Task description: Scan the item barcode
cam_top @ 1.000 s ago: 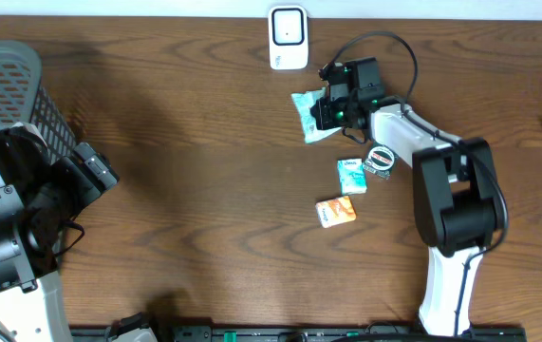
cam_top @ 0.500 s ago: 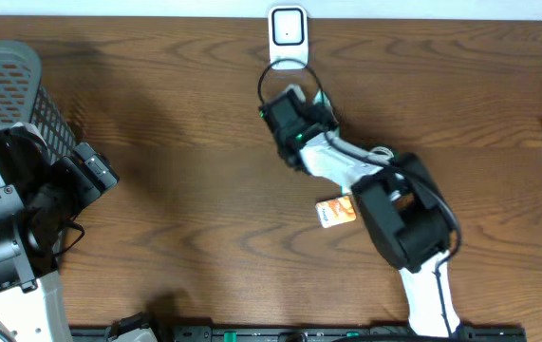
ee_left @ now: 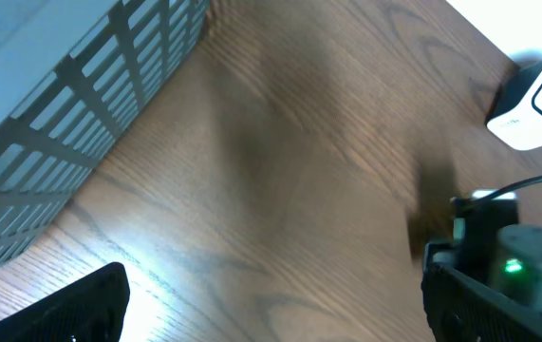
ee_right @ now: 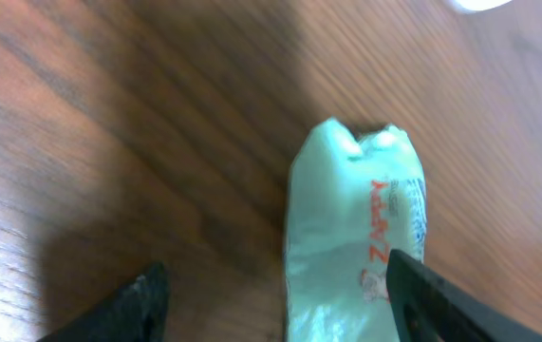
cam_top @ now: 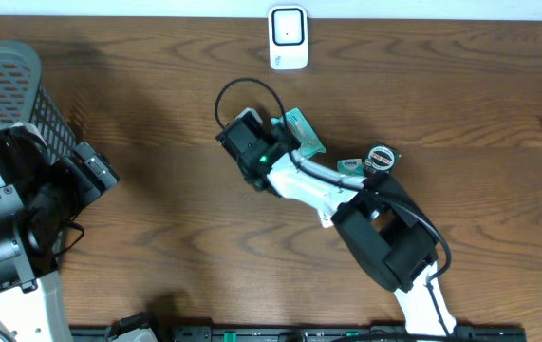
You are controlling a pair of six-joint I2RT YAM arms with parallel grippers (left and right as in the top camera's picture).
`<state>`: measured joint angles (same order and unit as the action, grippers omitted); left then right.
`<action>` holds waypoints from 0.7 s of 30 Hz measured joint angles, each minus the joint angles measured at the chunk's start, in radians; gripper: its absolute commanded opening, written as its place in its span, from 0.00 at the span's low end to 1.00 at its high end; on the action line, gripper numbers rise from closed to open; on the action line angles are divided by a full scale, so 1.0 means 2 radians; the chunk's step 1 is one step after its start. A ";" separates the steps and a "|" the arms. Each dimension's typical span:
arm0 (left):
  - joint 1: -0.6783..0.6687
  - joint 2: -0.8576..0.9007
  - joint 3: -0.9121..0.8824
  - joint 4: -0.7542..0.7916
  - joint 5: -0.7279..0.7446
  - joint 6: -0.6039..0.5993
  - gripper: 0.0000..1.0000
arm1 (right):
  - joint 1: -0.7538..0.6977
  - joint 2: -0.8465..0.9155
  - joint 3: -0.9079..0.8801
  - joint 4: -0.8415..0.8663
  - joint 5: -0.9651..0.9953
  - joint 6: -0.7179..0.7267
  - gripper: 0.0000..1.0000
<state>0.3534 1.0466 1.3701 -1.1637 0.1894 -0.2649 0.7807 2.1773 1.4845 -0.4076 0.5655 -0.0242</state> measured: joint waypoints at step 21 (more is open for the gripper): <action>0.000 0.000 0.000 0.000 0.000 0.000 0.98 | -0.180 -0.024 0.031 -0.043 -0.392 0.015 0.67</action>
<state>0.3534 1.0466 1.3701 -1.1641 0.1894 -0.2649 0.4198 2.1296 1.5455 -0.4942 -0.2184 0.0063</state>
